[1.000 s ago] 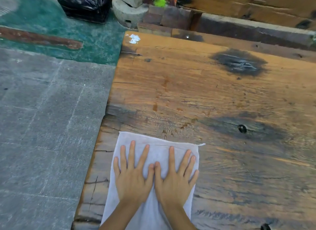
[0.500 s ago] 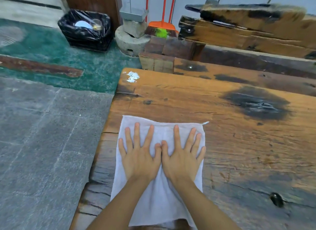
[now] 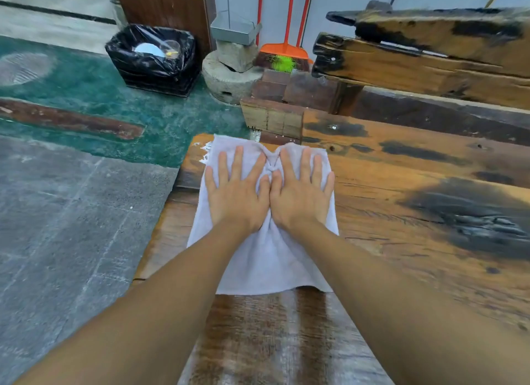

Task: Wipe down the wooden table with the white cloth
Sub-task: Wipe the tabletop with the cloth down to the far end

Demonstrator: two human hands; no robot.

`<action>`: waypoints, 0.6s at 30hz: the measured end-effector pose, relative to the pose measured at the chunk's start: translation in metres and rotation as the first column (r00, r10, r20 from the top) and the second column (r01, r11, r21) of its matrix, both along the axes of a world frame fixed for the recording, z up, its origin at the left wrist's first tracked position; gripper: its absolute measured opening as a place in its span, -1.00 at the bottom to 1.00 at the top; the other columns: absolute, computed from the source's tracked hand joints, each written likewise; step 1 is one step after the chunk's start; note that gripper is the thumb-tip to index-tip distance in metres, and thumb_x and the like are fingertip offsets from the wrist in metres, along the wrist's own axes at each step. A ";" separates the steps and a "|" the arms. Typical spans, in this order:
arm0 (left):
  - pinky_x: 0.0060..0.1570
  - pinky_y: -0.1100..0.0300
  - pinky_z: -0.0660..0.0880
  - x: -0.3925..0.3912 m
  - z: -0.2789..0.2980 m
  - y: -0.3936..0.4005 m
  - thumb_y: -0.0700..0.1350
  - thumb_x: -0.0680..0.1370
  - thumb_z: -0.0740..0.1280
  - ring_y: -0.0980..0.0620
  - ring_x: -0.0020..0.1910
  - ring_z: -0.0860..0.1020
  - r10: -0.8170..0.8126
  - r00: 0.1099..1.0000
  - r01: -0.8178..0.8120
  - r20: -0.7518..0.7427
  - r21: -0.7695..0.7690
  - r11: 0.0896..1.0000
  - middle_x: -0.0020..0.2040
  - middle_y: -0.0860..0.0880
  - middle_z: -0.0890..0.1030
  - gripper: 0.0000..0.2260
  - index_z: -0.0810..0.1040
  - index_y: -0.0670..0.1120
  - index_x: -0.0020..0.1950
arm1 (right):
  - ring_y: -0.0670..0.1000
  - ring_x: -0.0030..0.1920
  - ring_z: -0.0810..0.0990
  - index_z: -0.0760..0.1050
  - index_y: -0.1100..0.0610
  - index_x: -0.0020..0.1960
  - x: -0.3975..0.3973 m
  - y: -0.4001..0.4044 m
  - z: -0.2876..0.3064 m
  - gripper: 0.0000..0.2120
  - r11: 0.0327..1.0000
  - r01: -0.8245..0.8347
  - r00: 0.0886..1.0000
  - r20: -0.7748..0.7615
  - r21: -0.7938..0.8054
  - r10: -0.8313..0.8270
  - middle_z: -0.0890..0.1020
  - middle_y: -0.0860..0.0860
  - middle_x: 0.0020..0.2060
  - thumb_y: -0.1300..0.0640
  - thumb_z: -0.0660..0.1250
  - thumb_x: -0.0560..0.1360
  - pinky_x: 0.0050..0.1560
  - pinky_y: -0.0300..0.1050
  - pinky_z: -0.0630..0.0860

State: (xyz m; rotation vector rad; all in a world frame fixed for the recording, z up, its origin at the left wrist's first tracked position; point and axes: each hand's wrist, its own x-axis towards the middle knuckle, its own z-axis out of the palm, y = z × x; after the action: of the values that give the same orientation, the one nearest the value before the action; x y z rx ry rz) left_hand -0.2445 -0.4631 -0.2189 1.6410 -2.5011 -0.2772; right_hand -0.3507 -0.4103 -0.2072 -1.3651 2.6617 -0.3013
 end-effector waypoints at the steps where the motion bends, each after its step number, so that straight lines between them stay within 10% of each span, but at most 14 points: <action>1: 0.56 -0.19 -0.24 -0.005 0.002 -0.008 0.23 0.66 -0.19 -0.10 0.64 -0.21 -0.006 1.000 0.006 -0.004 -0.005 1.000 0.68 0.07 -0.12 -0.52 -0.07 0.31 0.60 | 0.10 0.64 -0.21 -0.16 -0.21 0.63 -0.006 -0.009 0.001 -0.48 1.000 -0.016 1.000 -0.006 -0.004 0.016 -0.15 0.01 0.66 -0.14 -0.18 0.69 0.56 0.28 -0.22; 18: 0.58 -0.17 -0.21 -0.006 0.006 -0.010 0.20 0.65 -0.18 -0.06 0.65 -0.15 -0.016 1.000 0.016 -0.013 0.031 0.999 0.67 0.11 -0.07 -0.50 0.04 0.27 0.61 | 0.10 0.65 -0.18 -0.05 -0.17 0.65 -0.013 -0.009 -0.001 -0.44 0.989 -0.145 0.988 0.042 -0.035 0.147 -0.08 0.00 0.67 -0.22 -0.22 0.67 0.58 0.23 -0.28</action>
State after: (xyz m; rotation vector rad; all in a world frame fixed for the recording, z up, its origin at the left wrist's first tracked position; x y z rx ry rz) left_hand -0.2505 -0.4735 -0.2133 1.6257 -2.5140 -0.3290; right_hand -0.3641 -0.4195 -0.2079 -1.5345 2.5146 -0.3538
